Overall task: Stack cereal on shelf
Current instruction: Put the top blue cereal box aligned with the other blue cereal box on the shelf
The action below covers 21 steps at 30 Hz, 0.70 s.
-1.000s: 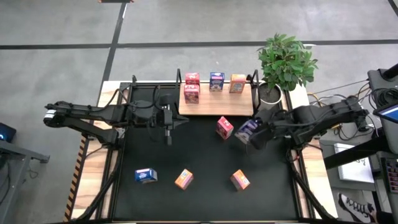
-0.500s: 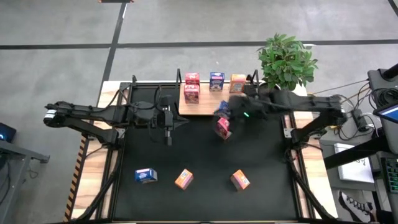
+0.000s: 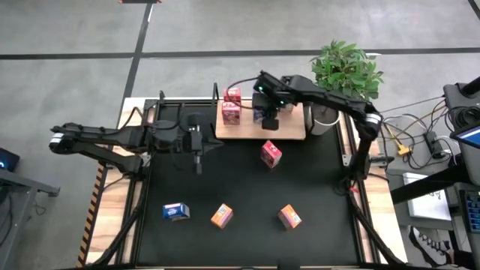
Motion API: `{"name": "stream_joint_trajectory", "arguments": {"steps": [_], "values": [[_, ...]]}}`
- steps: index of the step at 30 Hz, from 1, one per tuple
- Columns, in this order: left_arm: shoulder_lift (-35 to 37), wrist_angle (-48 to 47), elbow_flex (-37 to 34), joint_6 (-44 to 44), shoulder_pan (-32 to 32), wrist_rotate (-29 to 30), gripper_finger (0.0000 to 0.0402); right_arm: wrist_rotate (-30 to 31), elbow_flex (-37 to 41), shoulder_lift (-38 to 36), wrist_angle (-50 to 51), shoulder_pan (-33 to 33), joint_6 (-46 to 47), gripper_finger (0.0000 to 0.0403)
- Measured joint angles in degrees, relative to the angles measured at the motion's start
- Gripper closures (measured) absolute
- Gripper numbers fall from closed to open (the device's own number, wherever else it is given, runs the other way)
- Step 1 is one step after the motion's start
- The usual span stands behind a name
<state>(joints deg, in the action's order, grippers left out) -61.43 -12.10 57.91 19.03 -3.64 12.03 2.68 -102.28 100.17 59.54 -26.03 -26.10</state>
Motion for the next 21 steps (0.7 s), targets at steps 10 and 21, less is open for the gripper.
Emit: {"name": "stream_joint_trajectory", "arguments": {"steps": [10,21], "values": [[0.8,-0.2,-0.3,0.0,0.0,0.0,0.0401,-0.4,-0.1,4.4,-0.7,-3.3,-4.0,0.0312],[0.8,-0.2,-0.3,0.0,0.0,0.0,0.0401,-2.7,0.0,4.6,-3.3,-3.3,-3.8,0.0276]]}}
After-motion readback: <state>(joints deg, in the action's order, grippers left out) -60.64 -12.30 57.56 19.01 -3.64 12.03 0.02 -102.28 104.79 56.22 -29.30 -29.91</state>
